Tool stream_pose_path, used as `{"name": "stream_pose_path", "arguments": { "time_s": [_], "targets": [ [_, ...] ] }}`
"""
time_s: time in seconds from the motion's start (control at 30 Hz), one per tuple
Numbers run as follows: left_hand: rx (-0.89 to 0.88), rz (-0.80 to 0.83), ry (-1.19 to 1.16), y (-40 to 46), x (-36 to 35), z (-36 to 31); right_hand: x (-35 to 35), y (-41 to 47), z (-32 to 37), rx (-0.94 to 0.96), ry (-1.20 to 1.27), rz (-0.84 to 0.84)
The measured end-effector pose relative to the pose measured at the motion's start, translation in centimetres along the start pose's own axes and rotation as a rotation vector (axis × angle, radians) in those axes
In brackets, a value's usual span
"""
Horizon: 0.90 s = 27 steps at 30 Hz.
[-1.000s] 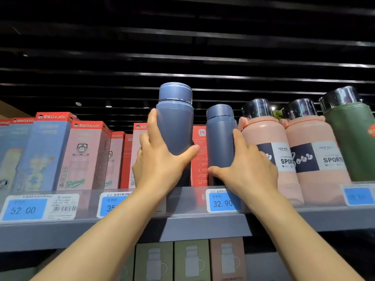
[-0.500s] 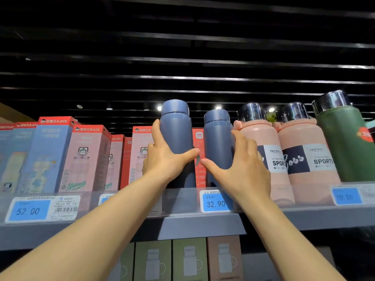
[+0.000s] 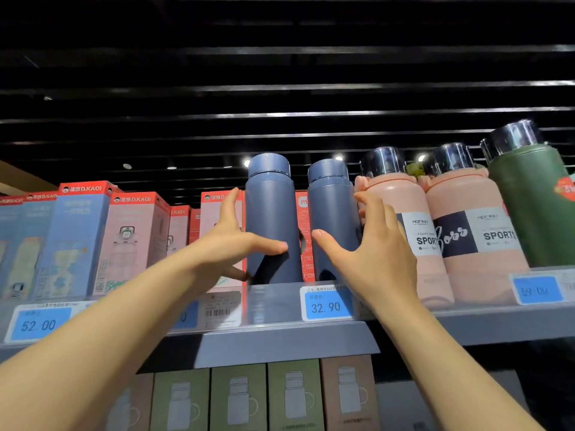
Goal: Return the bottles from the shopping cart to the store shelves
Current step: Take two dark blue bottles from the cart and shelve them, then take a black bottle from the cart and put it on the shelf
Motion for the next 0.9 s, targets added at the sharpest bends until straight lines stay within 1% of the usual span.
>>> {"name": "stream_pose_path", "arguments": {
  "time_s": [0.07, 0.13, 0.33, 0.47, 0.73, 0.83, 0.9],
  "targets": [
    [-0.057, 0.054, 0.05, -0.2, 0.5, 0.2, -0.1, -0.1, 0.0, -0.004, 0.039, -0.014],
    [-0.087, 0.065, 0.109, 0.2, 0.1, 0.4, -0.1, -0.1, 0.0, -0.004, 0.068, -0.026],
    [-0.019, 0.011, 0.243, 1.9, -2.0, 0.5, 0.1, 0.1, -0.2, -0.006, 0.148, -0.043],
    [-0.043, -0.015, 0.239, 2.0, -1.9, 1.0, 0.2, 0.1, -0.2, -0.009, 0.164, -0.048],
    [-0.076, -0.055, 0.234, 2.0, -1.9, 1.4, 0.1, 0.1, -0.1, -0.01, 0.148, 0.001],
    [-0.115, -0.114, 0.267, 1.2, -2.2, 0.7, 0.3, 0.0, 0.0, 0.006, 0.15, 0.01],
    [-0.175, -0.242, 0.329, 0.5, -1.8, 0.2, 0.3, 0.0, -0.1, 0.033, 0.124, 0.028]
  ]
}}
Point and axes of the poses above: each hand's wrist, its own y-axis towards the middle knuckle, its own x-axis out of the back of the hand, z = x × y, the point moved 1 cm from there along y, towards the middle knuckle, and after that the axes turned 3 degrees about -z, right-handed, at the moved point
